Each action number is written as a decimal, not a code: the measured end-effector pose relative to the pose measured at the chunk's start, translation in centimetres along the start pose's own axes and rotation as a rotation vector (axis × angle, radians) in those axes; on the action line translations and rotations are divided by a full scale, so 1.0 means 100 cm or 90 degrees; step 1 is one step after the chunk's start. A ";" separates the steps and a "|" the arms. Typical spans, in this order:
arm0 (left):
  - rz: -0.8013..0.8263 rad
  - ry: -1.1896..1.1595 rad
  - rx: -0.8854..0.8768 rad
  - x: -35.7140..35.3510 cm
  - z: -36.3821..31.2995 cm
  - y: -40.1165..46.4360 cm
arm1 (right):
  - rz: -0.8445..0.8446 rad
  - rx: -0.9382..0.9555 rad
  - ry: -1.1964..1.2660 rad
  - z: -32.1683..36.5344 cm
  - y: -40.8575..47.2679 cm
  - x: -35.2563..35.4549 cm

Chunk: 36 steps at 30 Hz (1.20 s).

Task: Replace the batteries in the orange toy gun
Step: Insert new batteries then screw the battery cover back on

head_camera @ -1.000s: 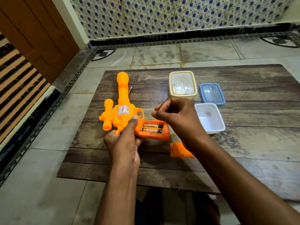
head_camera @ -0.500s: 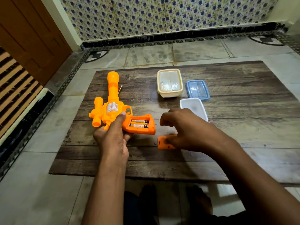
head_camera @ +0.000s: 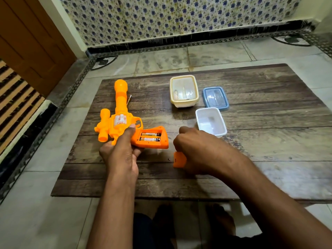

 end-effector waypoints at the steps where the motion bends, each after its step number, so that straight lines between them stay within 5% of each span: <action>1: -0.001 -0.001 0.000 0.000 0.000 0.000 | 0.002 -0.004 0.000 0.000 0.000 0.000; 10: -0.005 -0.005 0.020 0.001 0.001 0.003 | 0.019 0.003 0.138 -0.016 0.000 0.012; 17: -0.004 -0.004 0.001 -0.001 0.002 0.004 | -0.098 0.095 0.522 -0.005 0.001 0.026; 23: 0.008 -0.007 -0.007 -0.001 0.002 0.004 | -0.282 0.100 0.356 0.011 0.018 0.019; 36: -0.007 -0.006 -0.003 0.003 0.001 0.011 | -0.265 0.102 0.069 0.024 0.018 0.015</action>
Point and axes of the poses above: each hand's wrist, its own y-axis towards the middle knuckle, its own x-axis out of the back of the hand, z = x × y, the point moved 3 cm from there along y, towards the middle knuckle, and after that the axes turned 2 degrees about z, right-handed, at the moved point
